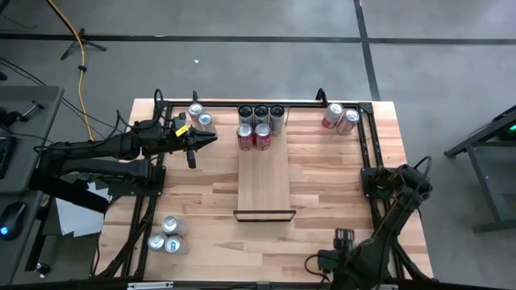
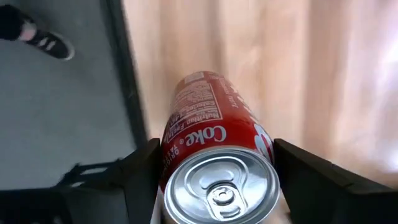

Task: Place canned beverage on shelf
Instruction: Put the red-white soda can on the shelf aligned with the other red-white soda can

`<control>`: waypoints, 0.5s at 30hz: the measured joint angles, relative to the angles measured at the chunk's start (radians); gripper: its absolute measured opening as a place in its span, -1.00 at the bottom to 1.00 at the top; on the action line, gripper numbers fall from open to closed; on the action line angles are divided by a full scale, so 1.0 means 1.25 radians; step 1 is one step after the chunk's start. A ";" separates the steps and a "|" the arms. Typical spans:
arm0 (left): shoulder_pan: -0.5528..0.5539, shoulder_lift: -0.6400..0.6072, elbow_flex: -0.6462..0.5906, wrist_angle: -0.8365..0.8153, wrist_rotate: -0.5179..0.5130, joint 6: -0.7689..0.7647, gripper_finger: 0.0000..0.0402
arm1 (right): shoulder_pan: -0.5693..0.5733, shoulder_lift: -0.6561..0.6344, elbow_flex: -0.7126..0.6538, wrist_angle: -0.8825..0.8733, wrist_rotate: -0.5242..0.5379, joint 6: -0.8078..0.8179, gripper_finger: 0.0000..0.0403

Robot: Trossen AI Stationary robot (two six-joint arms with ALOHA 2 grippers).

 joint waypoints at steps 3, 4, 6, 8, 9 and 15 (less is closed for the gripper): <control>0.000 0.000 0.000 0.000 0.000 0.000 -0.98 | -0.025 -0.001 0.069 -0.124 0.052 -0.091 0.29; 0.000 0.000 0.000 0.000 0.000 0.000 -0.98 | -0.033 -0.003 0.084 -0.141 0.062 -0.134 0.29; 0.000 0.000 0.000 0.000 0.000 0.000 -0.98 | -0.045 -0.027 0.076 -0.130 0.057 -0.226 0.29; 0.000 0.000 0.000 0.000 0.000 0.000 -0.98 | -0.052 -0.047 0.056 -0.119 0.035 -0.261 0.29; 0.000 0.000 0.000 0.000 0.000 0.000 -0.98 | -0.058 -0.060 0.034 -0.122 0.016 -0.292 0.29; 0.000 0.000 0.000 -0.001 0.002 0.000 -0.98 | -0.111 -0.178 -0.128 -0.127 0.015 -0.359 0.29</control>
